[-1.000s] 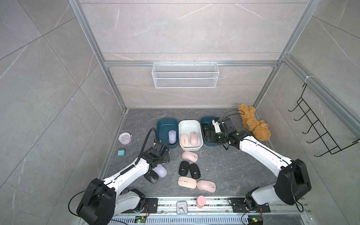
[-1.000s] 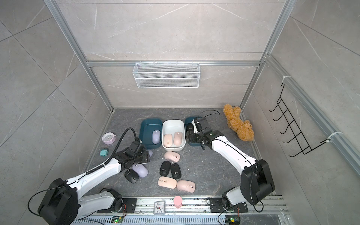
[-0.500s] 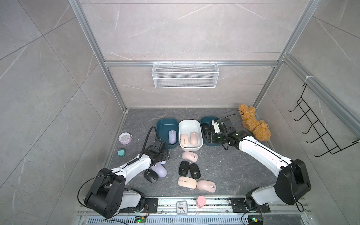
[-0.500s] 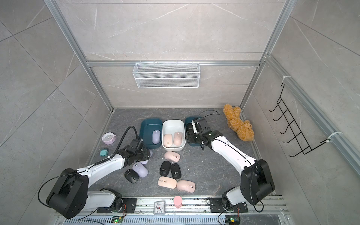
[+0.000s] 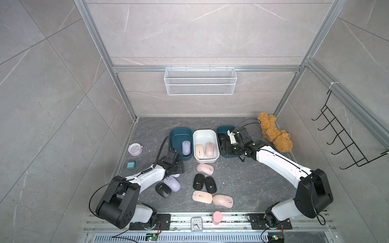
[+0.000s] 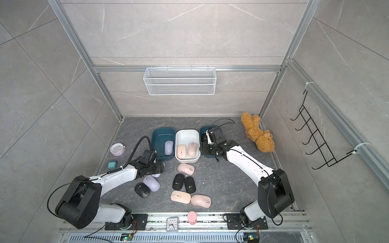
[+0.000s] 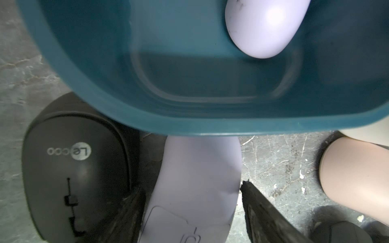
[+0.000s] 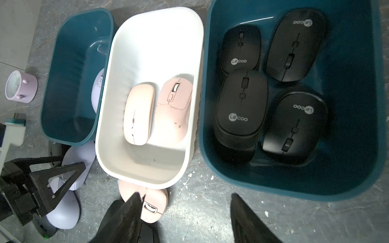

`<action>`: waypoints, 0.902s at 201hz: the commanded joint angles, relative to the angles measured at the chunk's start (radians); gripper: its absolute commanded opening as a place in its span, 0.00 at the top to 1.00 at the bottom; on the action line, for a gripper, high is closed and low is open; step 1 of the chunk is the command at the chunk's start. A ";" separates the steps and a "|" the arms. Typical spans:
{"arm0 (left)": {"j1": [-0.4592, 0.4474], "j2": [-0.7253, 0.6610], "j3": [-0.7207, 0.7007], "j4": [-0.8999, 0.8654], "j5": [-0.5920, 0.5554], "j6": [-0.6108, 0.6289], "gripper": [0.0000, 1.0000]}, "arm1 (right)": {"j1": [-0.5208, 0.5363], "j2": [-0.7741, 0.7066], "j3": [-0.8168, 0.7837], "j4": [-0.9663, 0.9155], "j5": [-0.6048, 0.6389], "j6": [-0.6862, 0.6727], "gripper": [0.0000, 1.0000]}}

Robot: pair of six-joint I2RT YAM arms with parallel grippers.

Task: Place the mice by color into the storage box
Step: Pick up the mouse from the center of the board.

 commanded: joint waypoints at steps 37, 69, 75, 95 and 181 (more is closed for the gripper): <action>0.005 0.041 0.056 -0.055 0.040 0.049 0.29 | 0.008 0.013 0.029 -0.012 -0.006 0.017 0.32; -0.002 0.081 0.090 -0.099 0.030 0.062 0.30 | 0.009 0.013 0.024 -0.006 -0.010 0.021 0.32; -0.005 0.088 0.095 -0.104 0.024 0.064 0.30 | 0.008 0.015 0.024 -0.006 -0.011 0.021 0.32; -0.024 0.116 0.119 -0.133 -0.017 0.074 0.31 | 0.009 0.014 0.022 -0.006 -0.012 0.020 0.32; -0.129 0.209 0.204 -0.232 -0.154 0.061 0.46 | 0.009 0.004 0.019 -0.009 -0.010 0.018 0.32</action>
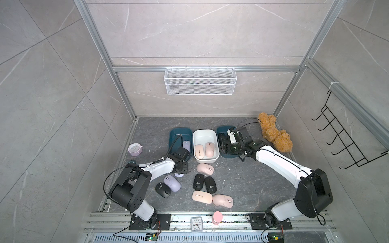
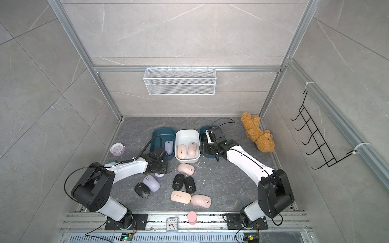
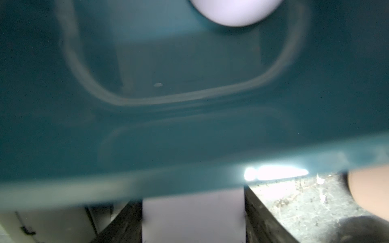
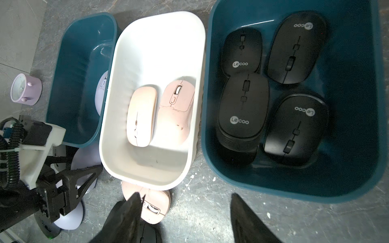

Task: Place the mice by color into the storage box
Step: Pick up the mouse from the center of the board.

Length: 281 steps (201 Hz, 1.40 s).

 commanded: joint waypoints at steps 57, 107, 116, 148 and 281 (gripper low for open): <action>-0.150 -0.064 0.046 -0.150 -0.137 -0.094 0.52 | 0.008 -0.024 -0.003 -0.003 -0.012 0.017 0.32; -0.217 -0.214 0.054 -0.225 -0.162 -0.192 0.53 | 0.009 -0.065 -0.036 0.004 -0.019 0.023 0.32; -0.216 -0.259 0.058 -0.239 -0.168 -0.195 0.53 | 0.009 -0.074 -0.043 0.004 -0.020 0.024 0.32; -0.213 -0.415 0.107 -0.286 -0.221 -0.155 0.54 | 0.008 -0.110 -0.067 0.004 -0.022 0.028 0.32; 0.124 -0.343 0.334 -0.156 0.047 0.115 0.54 | 0.056 -0.287 -0.184 -0.003 0.004 0.113 0.33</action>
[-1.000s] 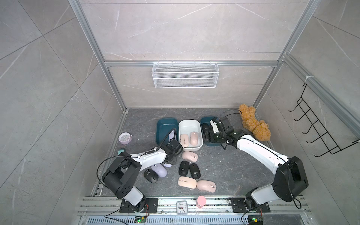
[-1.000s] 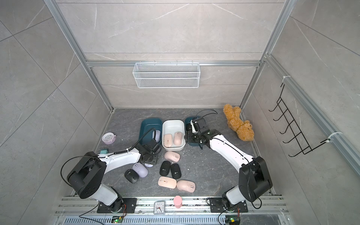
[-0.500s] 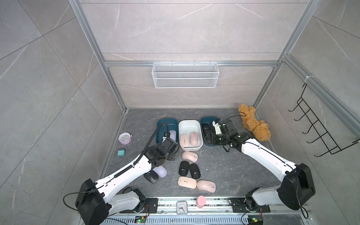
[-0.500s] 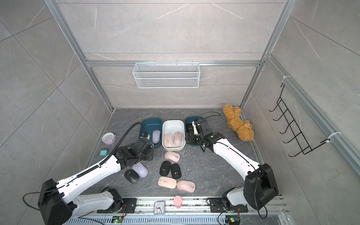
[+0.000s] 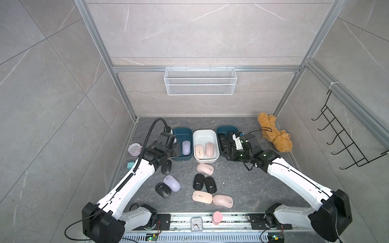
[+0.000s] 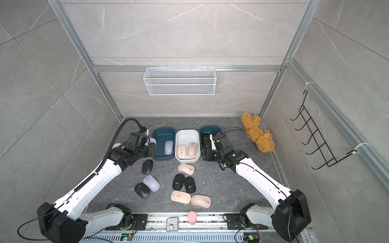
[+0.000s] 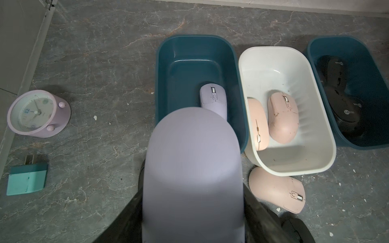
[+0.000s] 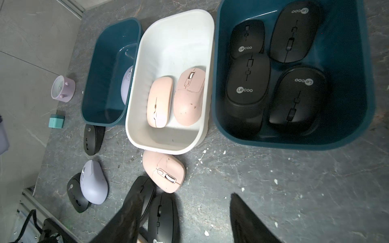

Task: Place the mice by color into the storage box
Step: Pick up the mouse from the center of the board, then place the mouse in the storage box.

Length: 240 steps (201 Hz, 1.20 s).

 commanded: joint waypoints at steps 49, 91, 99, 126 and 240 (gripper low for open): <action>0.046 0.171 0.121 0.101 0.122 0.050 0.55 | 0.018 -0.052 -0.043 0.007 0.018 0.033 0.33; 0.086 0.328 0.186 0.110 0.206 0.047 0.57 | 0.019 -0.091 -0.075 0.005 0.035 0.063 0.33; 0.090 0.355 0.200 0.116 0.203 0.056 0.57 | 0.019 -0.094 -0.078 0.004 0.048 0.054 0.33; 0.112 0.427 0.218 0.141 0.212 0.056 0.58 | 0.018 -0.055 -0.062 0.001 0.059 0.040 0.33; 0.138 0.593 0.240 0.180 0.151 0.039 0.59 | 0.018 0.026 -0.108 0.081 -0.007 0.050 0.33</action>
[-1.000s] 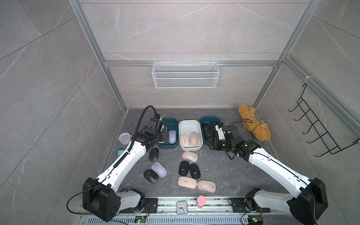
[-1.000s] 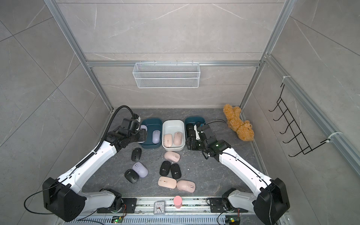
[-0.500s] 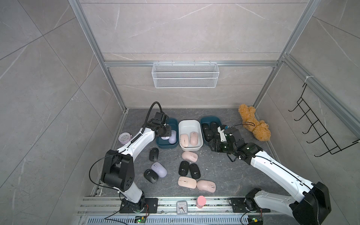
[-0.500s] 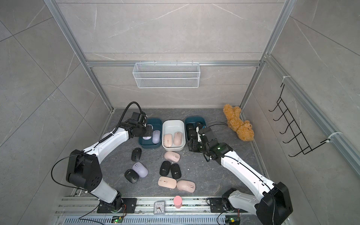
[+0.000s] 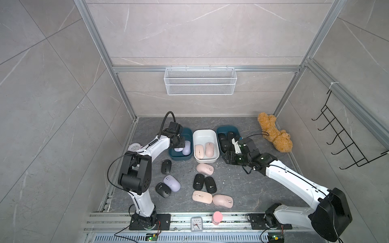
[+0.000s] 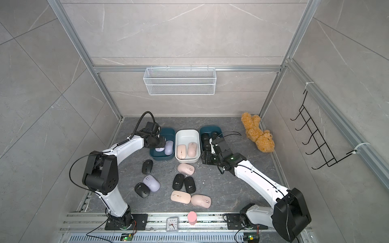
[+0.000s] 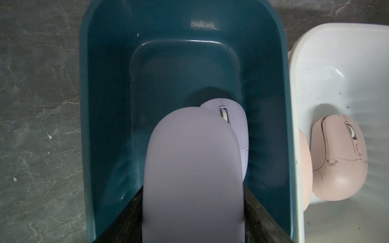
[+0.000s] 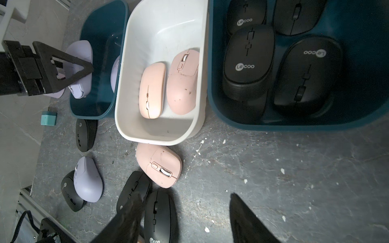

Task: Place the mice by color into the storage box
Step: Place the mouse in the storage box.

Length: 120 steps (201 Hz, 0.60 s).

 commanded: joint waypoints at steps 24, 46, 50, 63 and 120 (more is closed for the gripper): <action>0.005 0.028 0.031 0.022 -0.057 0.001 0.59 | 0.006 0.028 -0.020 0.030 -0.009 0.004 0.33; 0.006 0.043 0.032 0.020 -0.070 -0.008 0.59 | 0.006 0.044 -0.015 0.033 -0.015 0.001 0.33; 0.005 0.047 0.032 0.020 -0.072 -0.010 0.59 | 0.006 0.046 -0.015 0.035 -0.017 0.001 0.33; 0.006 0.059 0.035 0.014 -0.076 -0.016 0.59 | 0.006 0.049 -0.017 0.042 -0.019 0.002 0.33; 0.005 0.085 0.046 -0.002 -0.096 -0.029 0.59 | 0.005 0.063 -0.020 0.049 -0.023 -0.004 0.33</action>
